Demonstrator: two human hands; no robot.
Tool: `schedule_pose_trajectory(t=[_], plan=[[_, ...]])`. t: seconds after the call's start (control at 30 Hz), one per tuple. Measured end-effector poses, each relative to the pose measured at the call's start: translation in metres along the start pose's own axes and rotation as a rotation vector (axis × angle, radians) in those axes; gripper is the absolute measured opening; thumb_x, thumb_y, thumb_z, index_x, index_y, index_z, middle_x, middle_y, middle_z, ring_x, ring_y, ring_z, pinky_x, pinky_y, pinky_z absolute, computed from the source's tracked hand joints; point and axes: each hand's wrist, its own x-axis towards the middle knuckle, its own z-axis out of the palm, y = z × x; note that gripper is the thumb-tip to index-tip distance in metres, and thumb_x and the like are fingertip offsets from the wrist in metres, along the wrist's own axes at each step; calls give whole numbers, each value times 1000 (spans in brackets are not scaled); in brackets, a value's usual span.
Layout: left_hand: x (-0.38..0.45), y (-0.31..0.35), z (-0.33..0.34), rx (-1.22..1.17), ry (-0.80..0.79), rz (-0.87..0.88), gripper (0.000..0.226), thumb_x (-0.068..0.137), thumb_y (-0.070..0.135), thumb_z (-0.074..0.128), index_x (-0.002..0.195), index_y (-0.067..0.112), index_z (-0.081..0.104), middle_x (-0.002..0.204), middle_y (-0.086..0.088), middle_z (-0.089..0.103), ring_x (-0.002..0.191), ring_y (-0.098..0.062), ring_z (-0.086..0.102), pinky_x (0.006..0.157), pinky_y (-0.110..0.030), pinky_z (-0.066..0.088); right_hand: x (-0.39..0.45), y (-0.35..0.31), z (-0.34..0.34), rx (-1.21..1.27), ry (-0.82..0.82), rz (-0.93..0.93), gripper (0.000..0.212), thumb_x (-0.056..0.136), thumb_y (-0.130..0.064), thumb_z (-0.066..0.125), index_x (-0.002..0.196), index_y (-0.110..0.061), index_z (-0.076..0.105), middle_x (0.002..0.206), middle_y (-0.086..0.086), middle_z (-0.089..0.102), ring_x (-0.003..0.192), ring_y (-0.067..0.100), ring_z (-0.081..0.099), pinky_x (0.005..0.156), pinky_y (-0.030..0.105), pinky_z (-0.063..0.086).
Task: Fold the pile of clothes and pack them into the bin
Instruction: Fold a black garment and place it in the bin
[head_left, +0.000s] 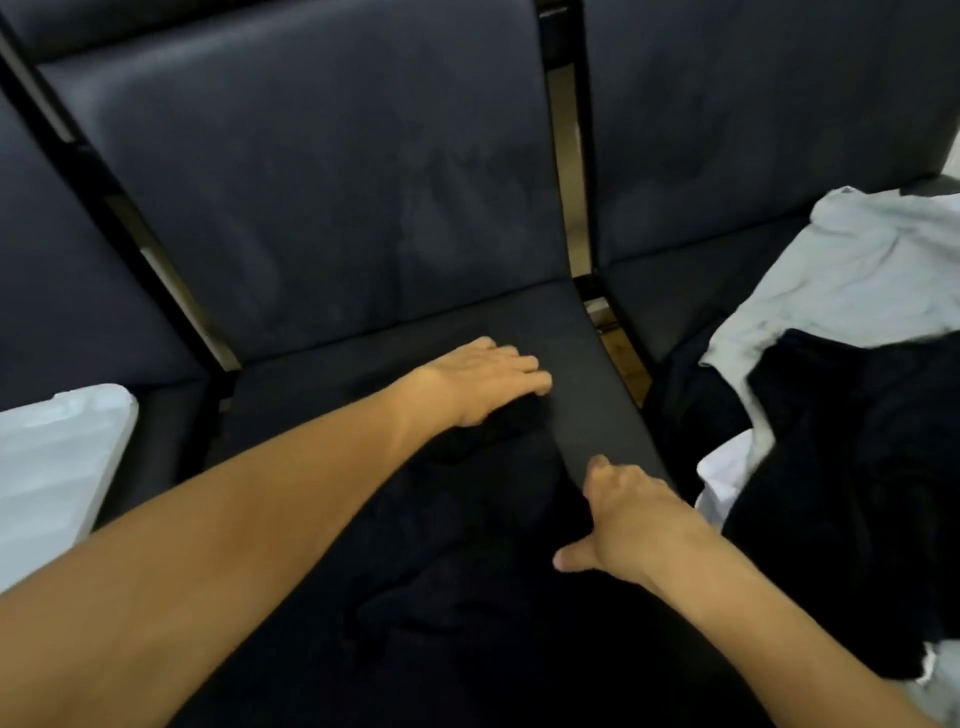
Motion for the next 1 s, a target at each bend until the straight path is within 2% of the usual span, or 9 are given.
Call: schedule_pose_trajectory(t=[0.07, 0.2, 0.33, 0.43, 0.6, 0.67, 0.8, 0.9, 1.0], plan=[[9, -9, 1, -17, -57, -7, 48, 81, -3, 59, 120, 23, 50, 119, 1, 58, 108, -23, 55, 97, -39, 42, 3, -3, 7, -58, -1, -3, 78, 78, -48, 79, 134, -10, 41, 135, 8, 49, 128, 30, 50, 97, 38, 46], [-9, -29, 1, -352, -157, -113, 38, 81, 0, 53, 99, 33, 56, 104, 7, 52, 94, -19, 55, 80, -47, 54, 3, -2, 13, -63, -3, -69, 57, 86, -45, 71, 127, -14, 46, 128, 5, 52, 122, 28, 53, 92, 35, 45], [-58, -47, -7, -566, 110, -223, 45, 79, -8, 46, 100, 25, 68, 101, 9, 53, 98, -15, 55, 88, -43, 50, -2, 7, -3, 100, -115, -209, 44, 82, -41, 70, 119, -24, 54, 124, -5, 55, 114, 19, 58, 84, 27, 47], [-115, -56, -24, -666, 265, -331, 44, 83, -11, 46, 103, 19, 71, 101, 10, 64, 97, -8, 62, 89, -31, 51, -12, 11, -19, 380, -160, -452, 13, 80, -31, 70, 93, -29, 70, 94, -10, 71, 91, 14, 68, 76, 27, 52], [-221, -50, -65, -659, 468, -481, 34, 85, -8, 46, 95, 15, 68, 86, 13, 68, 84, 3, 63, 74, -14, 48, -38, -3, -31, 675, 123, -685, 8, 97, -19, 60, 101, -12, 58, 99, 6, 70, 97, 22, 69, 85, 49, 53], [-266, -48, -84, -615, 529, -556, 33, 86, -9, 44, 92, 16, 66, 79, 11, 65, 74, 3, 62, 64, -12, 46, -60, -16, -42, 624, 287, -759, 16, 95, -32, 63, 102, -18, 58, 102, 3, 68, 100, 21, 68, 89, 49, 54], [-361, -30, -127, -479, 647, -666, 48, 86, -6, 47, 87, 42, 55, 77, 8, 66, 70, -9, 64, 64, -24, 50, -132, -46, -89, 285, 389, -845, 14, 78, -53, 71, 84, -42, 64, 79, -26, 67, 76, -5, 64, 74, 22, 50], [-415, -11, -152, -395, 739, -685, 36, 87, -4, 51, 90, 31, 59, 74, 6, 66, 66, -9, 63, 62, -34, 51, -195, -62, -134, 11, 485, -896, 26, 83, -41, 73, 59, -45, 63, 59, -22, 61, 60, -4, 59, 60, 13, 42], [-450, 10, -170, -370, 878, -707, 22, 89, -4, 53, 91, 15, 65, 77, -1, 67, 69, -10, 62, 63, -33, 51, -241, -70, -168, -83, 668, -927, 27, 88, -41, 67, 65, -28, 65, 63, -10, 64, 62, 4, 60, 59, 18, 44]])
